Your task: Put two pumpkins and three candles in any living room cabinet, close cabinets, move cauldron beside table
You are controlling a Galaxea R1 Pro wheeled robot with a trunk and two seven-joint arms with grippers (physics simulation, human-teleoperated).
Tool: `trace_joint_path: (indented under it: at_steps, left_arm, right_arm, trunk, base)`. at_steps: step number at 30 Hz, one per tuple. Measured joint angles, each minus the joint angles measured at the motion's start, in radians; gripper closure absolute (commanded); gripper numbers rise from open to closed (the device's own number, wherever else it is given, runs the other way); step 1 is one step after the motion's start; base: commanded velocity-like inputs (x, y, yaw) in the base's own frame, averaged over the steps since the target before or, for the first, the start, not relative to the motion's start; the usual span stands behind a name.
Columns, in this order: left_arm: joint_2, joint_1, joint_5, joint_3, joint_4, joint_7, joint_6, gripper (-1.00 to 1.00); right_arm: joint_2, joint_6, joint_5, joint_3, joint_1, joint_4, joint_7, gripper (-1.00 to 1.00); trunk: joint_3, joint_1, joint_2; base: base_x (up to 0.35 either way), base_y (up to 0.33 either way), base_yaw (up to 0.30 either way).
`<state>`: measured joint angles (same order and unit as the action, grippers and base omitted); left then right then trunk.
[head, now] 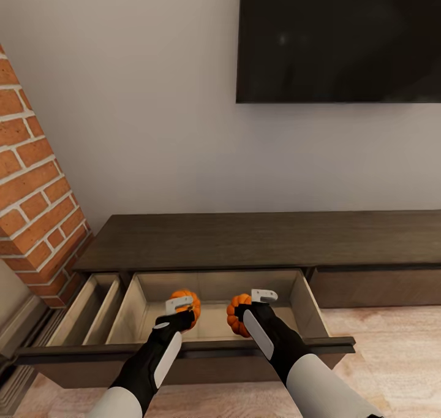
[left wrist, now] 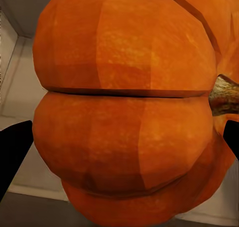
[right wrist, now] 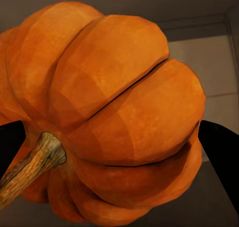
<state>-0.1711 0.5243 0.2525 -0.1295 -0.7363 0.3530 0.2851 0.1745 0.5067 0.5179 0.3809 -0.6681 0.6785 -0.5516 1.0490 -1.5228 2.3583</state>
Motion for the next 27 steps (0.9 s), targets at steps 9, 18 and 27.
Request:
trace_joint_path:
  at_steps: [9, 18, 27]
  left_arm:
    - [0.0, 0.0, 0.0, -0.001, 0.0, 0.0, -0.023, 1.0]
    - [0.0, 0.0, -0.002, -0.002, 0.0, 0.0, -0.022, 1.0]
    - [0.0, 0.0, 0.001, -0.001, 0.001, 0.0, -0.021, 1.0]
  right_arm:
    - [0.0, 0.0, 0.0, 0.0, 0.0, 0.0, 0.0, 1.0]
    - [0.0, 0.0, 0.0, 0.0, 0.0, 0.0, 0.001, 1.0]
    - [0.0, 0.001, -0.001, 0.0, 0.0, 0.0, 0.001, 1.0]
  trunk:
    - [0.0, 0.0, 0.0]
    - [0.0, 0.0, 0.0]
    - [0.003, -0.004, 0.007]
  base:
    - [0.05, 0.052, 0.0]
    - [0.023, 0.018, 0.0]
    - [0.0, 0.0, 0.0]
